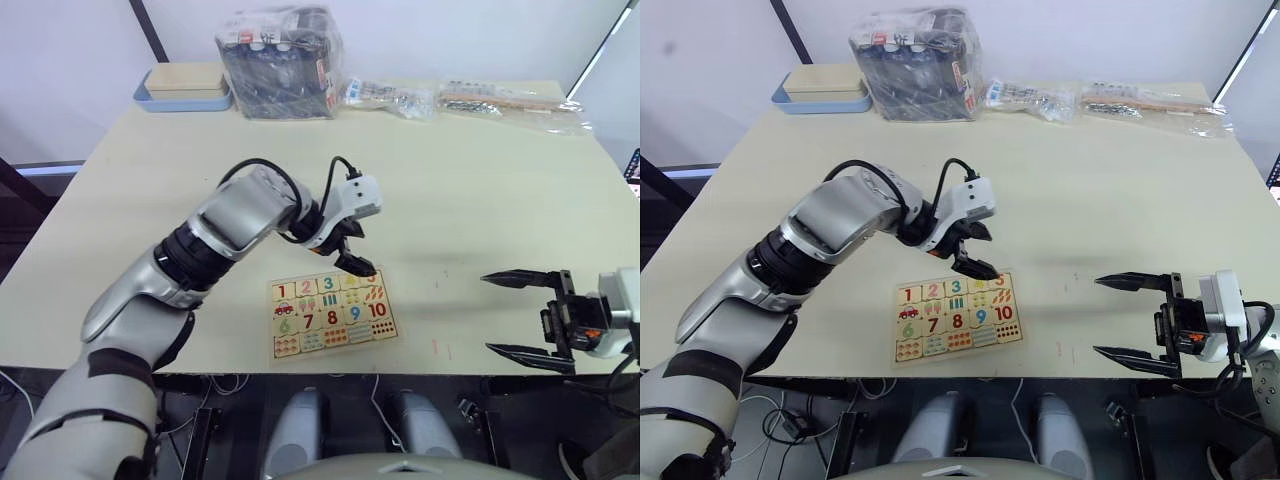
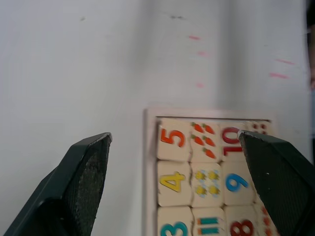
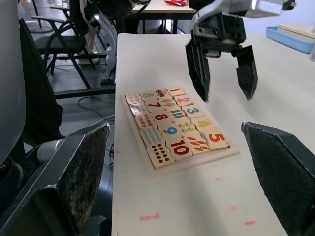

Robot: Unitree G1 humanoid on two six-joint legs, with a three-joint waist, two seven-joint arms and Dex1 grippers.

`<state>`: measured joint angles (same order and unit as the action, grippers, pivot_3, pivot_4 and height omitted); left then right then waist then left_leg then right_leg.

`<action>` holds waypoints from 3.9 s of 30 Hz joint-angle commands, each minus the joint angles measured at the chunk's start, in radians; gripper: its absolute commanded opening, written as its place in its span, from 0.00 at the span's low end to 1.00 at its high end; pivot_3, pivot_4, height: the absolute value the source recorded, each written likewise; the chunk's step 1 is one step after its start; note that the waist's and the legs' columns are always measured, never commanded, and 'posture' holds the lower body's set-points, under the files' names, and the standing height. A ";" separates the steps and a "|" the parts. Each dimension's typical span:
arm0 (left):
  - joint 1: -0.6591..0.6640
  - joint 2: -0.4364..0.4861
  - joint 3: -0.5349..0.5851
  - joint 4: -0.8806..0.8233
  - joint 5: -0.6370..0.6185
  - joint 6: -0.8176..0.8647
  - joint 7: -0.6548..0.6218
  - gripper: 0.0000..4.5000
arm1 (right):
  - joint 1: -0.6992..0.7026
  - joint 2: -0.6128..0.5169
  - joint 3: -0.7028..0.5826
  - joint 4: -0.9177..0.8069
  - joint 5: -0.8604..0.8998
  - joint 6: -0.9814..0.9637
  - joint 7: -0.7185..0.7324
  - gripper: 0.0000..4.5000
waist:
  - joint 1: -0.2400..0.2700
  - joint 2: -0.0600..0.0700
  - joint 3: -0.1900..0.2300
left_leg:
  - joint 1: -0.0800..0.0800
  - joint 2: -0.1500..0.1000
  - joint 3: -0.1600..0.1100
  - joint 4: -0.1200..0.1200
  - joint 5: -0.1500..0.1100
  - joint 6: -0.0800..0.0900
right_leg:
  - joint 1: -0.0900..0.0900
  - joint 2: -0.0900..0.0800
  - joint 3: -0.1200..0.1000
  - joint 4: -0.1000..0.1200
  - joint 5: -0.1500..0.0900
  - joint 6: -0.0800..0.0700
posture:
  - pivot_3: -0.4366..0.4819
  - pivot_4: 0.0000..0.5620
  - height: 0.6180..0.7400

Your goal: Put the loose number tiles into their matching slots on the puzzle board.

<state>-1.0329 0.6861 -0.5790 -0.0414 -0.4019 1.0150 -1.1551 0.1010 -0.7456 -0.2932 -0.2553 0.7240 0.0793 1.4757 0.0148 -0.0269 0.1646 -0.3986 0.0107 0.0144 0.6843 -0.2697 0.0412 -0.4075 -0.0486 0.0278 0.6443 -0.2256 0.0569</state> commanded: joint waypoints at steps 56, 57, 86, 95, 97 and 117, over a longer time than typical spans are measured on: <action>0.211 -0.136 0.067 0.232 0.376 -0.605 -0.224 0.01 | 0.034 -0.004 -0.024 -0.046 0.026 -0.002 -0.026 1.00 | -0.001 0.000 0.000 | 0.000 0.000 0.000 0.001 0.000 0.000 | 0.000 0.000 0.000 0.000 0.000 0.000 | 0.48 0.27 1.00; 0.211 -0.136 0.066 0.232 0.378 -0.605 -0.225 0.01 | 0.033 -0.004 -0.024 -0.045 0.026 -0.002 -0.026 1.00 | -0.001 0.000 0.000 | 0.000 0.000 0.000 0.001 0.000 0.000 | 0.000 0.000 0.000 0.000 0.000 0.000 | 0.48 0.27 1.00; 0.218 -0.156 0.064 0.219 0.393 -0.595 -0.228 0.01 | 0.039 -0.004 -0.025 -0.054 0.028 -0.001 -0.033 1.00 | -0.001 0.000 0.000 | 0.000 0.000 0.000 0.001 0.000 0.000 | 0.000 0.000 0.000 0.000 0.000 0.000 | 0.48 0.27 1.00; 0.271 -0.137 0.273 0.094 0.206 -0.434 -0.192 0.01 | 0.053 0.006 -0.028 -0.082 0.042 0.008 -0.060 1.00 | -0.003 0.000 0.000 | 0.000 0.005 0.000 0.000 0.000 0.000 | 0.000 0.000 0.000 0.000 0.000 0.000 | 0.48 0.27 1.00; 0.312 -0.121 0.344 0.017 0.146 -0.347 -0.155 0.01 | 0.051 0.010 -0.032 -0.085 0.051 0.016 -0.074 1.00 | -0.003 0.000 0.000 | 0.000 0.005 0.000 0.000 0.000 0.000 | 0.000 0.000 -0.001 0.000 0.000 0.000 | 0.48 0.27 1.00; 0.916 -0.107 0.840 -0.325 -0.096 -0.395 0.201 0.01 | -0.003 0.067 0.038 -0.164 0.065 0.103 -0.212 1.00 | 0.001 0.001 0.000 | 0.003 0.006 -0.001 0.000 0.000 0.000 | 0.002 -0.003 -0.003 -0.001 0.000 -0.001 | 0.48 0.27 1.00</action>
<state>-0.1316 0.5782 0.2071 -0.3162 -0.4630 0.6562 -0.9718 0.1025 -0.6807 -0.2425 -0.4126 0.7886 0.1927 1.2749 0.0158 -0.0263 0.1643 -0.3959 0.0169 0.0135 0.6839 -0.2698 0.0411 -0.4051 -0.0518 0.0243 0.6434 -0.2259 0.0550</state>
